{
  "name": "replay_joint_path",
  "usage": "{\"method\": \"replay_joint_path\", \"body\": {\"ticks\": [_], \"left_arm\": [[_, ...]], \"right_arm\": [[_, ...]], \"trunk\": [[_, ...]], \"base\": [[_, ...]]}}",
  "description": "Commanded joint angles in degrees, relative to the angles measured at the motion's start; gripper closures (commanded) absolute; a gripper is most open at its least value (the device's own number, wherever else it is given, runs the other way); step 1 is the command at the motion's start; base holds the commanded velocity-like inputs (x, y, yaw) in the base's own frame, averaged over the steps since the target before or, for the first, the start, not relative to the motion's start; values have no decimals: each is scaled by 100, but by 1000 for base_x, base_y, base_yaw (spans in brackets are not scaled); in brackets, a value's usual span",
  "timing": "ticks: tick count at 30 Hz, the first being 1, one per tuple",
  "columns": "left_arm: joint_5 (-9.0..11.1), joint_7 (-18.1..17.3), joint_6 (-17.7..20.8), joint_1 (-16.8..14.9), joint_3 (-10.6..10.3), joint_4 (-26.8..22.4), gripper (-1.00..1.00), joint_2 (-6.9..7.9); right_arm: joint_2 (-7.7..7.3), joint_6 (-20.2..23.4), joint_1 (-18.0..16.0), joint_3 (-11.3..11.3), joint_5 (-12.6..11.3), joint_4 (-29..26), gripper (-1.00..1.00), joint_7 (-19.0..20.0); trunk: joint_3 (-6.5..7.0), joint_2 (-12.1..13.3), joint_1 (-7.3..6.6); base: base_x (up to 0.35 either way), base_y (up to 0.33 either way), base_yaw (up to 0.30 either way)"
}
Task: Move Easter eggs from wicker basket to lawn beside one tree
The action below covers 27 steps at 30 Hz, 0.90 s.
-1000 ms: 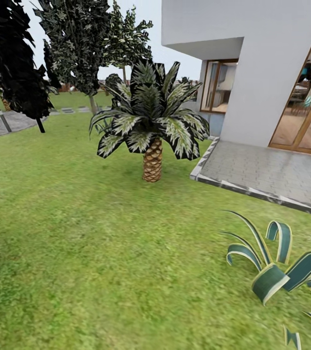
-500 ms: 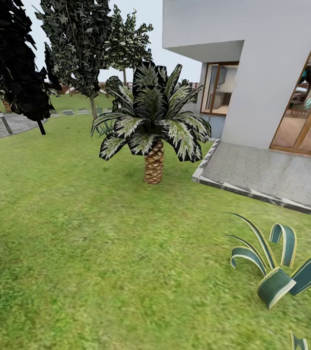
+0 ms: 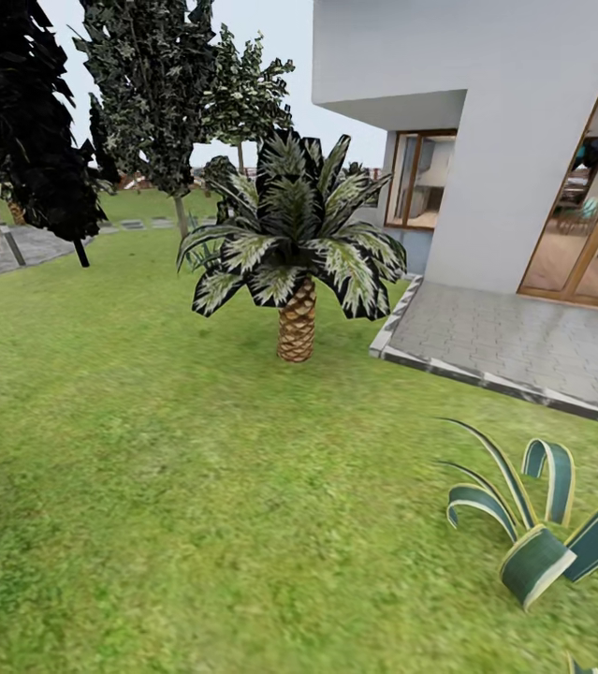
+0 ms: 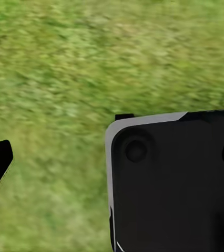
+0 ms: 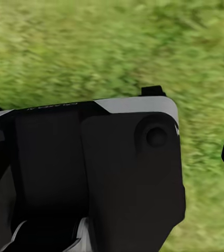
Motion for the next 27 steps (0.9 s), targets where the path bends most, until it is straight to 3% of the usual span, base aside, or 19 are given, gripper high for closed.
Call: {"method": "replay_joint_path", "body": {"ticks": [1, 14, 27], "left_arm": [[-1, 4, -19, -5, -24, 5, -100, 3], [0, 4, -19, -5, -24, 8, -100, 3], [-11, 4, -19, -5, -24, 9, -100, 0]], "right_arm": [[7, 31, -2, -30, -3, -13, -100, 7], [9, 32, -2, -18, -3, -11, -100, 7], [8, 32, -2, -12, -3, -11, -100, 7]], "trunk": [[-2, -11, 5], [76, -11, 5], [78, -11, 5]], "base": [[149, 118, 0], [159, 158, 4], [30, 12, 221]]}}
